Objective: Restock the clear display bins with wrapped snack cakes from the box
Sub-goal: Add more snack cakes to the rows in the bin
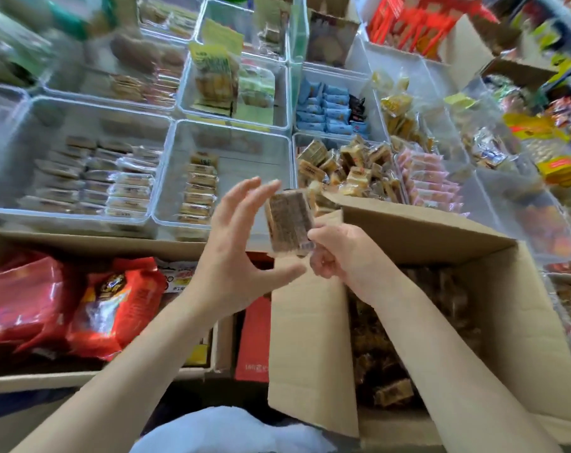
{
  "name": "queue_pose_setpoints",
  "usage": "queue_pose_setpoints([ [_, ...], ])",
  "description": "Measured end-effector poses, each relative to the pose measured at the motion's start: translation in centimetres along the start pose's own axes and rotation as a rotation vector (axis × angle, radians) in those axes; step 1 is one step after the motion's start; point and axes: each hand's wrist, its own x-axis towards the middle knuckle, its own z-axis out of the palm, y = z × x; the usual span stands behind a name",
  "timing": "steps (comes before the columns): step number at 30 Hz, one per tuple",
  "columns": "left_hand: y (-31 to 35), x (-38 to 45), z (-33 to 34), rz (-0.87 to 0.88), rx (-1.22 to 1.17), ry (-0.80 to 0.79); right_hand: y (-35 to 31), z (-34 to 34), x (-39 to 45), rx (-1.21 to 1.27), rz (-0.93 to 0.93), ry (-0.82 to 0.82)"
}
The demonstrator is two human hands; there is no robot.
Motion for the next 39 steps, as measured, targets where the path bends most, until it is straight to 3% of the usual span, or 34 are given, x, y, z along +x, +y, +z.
queue_pose_setpoints([
  [3,-3.2,0.3,-4.5,0.23,0.461,-0.041,-1.1,5.9,3.2,0.162,0.075,-0.014],
  [6,-6.9,-0.2,-8.6,0.246,0.517,-0.073,-1.8,11.5,6.3,0.136,0.102,-0.033],
  [9,-9.5,-1.0,-13.3,-0.04,0.313,0.018,-2.7,16.1,9.3,0.066,0.177,0.008],
  [13,-13.6,-1.5,-18.3,-0.618,-0.338,0.107,-3.7,20.6,12.7,-0.174,0.088,0.012],
  [15,-15.6,-1.4,-19.9,-0.716,-0.504,0.169,-3.9,22.5,14.0,-0.228,0.066,-0.057],
  [19,-18.5,-1.0,-21.5,-0.738,-0.557,0.163,-3.5,25.3,16.7,-0.238,0.061,-0.161],
  [21,-20.0,-0.3,-22.1,-0.692,-0.445,0.184,-3.2,26.0,18.2,-0.287,0.039,-0.099],
  [24,-24.9,0.3,-23.0,-0.553,0.125,0.148,-3.4,26.0,20.9,-0.378,-0.017,0.055],
  [28,-31.3,-0.9,-23.0,-0.489,0.688,-0.195,-5.0,25.0,24.9,-0.519,-0.093,0.262],
  [33,-32.2,-1.3,-22.2,-0.399,0.773,-0.17,-5.9,24.9,30.7,-0.802,-0.247,0.379],
  [39,-32.3,-1.3,-22.0,-0.357,0.763,-0.095,-4.4,26.7,37.6,-1.381,-0.291,0.273],
])
